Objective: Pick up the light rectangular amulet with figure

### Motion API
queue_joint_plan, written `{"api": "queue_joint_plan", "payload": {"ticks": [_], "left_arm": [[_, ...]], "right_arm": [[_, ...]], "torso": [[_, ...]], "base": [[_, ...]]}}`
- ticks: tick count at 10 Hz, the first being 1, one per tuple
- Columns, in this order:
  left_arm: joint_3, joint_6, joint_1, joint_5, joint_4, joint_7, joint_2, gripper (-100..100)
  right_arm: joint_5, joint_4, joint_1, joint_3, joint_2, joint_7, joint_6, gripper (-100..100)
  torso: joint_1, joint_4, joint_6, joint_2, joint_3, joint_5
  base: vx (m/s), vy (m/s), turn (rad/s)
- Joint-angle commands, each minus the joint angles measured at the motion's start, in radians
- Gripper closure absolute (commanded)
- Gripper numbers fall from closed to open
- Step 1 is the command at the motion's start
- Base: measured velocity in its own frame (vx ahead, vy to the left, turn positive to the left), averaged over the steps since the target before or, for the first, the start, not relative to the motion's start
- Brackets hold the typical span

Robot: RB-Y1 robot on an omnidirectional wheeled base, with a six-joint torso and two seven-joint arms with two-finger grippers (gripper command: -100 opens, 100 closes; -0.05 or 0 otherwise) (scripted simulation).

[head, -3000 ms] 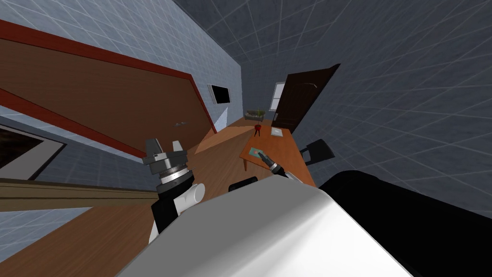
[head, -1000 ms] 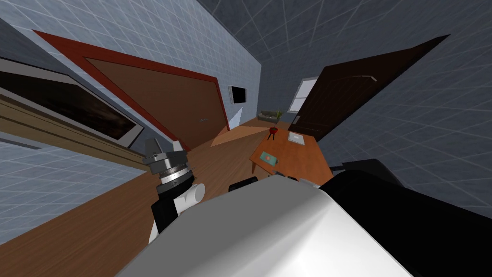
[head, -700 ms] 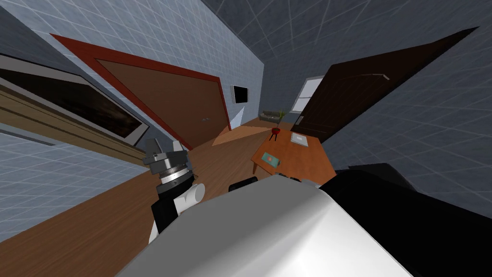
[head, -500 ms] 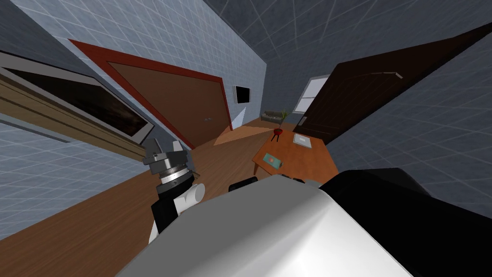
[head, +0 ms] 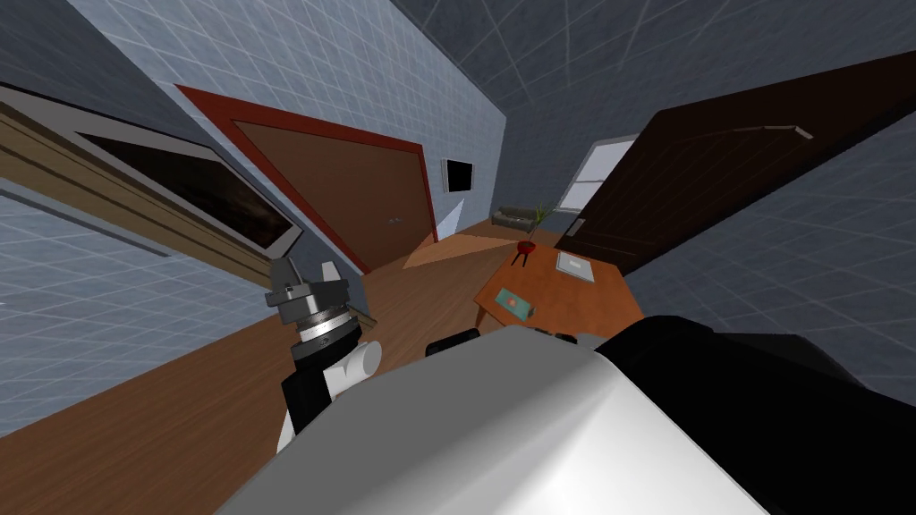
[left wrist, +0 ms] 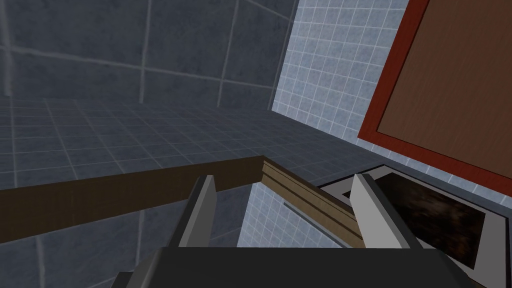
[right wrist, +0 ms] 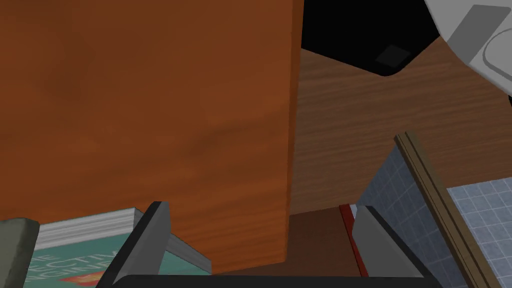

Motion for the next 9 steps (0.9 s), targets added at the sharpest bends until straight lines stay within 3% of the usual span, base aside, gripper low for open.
{"api": "queue_joint_plan", "payload": {"ticks": [1,2,3,4,6,7,8,9], "left_arm": [[0.0,0.0,0.0,0.0,0.0,0.0,0.0,0],[0.0,0.0,0.0,0.0,0.0,0.0,0.0,0],[0.0,0.0,0.0,0.0,0.0,0.0,0.0,0],[0.0,0.0,0.0,0.0,0.0,0.0,0.0,0],[0.0,0.0,0.0,0.0,0.0,0.0,0.0,0],[0.0,0.0,0.0,0.0,0.0,0.0,0.0,0],[0.0,0.0,0.0,0.0,0.0,0.0,0.0,0],[0.0,0.0,0.0,0.0,0.0,0.0,0.0,0]], "right_arm": [[0.031,0.05,0.004,0.031,-0.05,0.012,0.002,-100],[0.031,0.066,0.004,0.031,-0.052,0.012,0.002,-100],[0.052,0.093,-0.006,0.055,-0.077,0.019,-0.003,-100],[0.052,0.076,-0.006,0.055,-0.077,0.019,-0.003,-100],[0.052,0.12,-0.006,0.055,-0.077,0.019,-0.003,-100],[0.072,0.143,-0.016,0.079,-0.099,0.026,-0.008,-100],[0.072,0.149,-0.016,0.079,-0.099,0.026,-0.008,-100],[0.091,0.197,-0.026,0.101,-0.119,0.032,-0.013,-100]], "torso": [[0.0,0.0,0.0,0.0,0.0,0.0],[0.0,0.0,0.0,-0.002,-0.001,0.0],[0.0,0.0,0.001,-0.001,-0.001,0.0],[0.0,0.0,0.0,-0.002,-0.001,0.0],[0.0,0.0,0.001,0.002,0.001,0.0],[0.0,0.001,0.001,0.003,0.002,0.0],[0.0,0.001,0.0,0.002,0.001,0.0],[-0.001,0.0,0.001,0.001,0.001,0.0]], "base": [[0.081,0.029,0.282],[0.073,0.011,0.097],[0.072,0.017,0.122],[0.051,0.014,0.083],[0.008,0.004,-0.007],[0.028,0.006,0.165],[0.042,0.001,0.085],[0.07,0.019,0.15]]}}
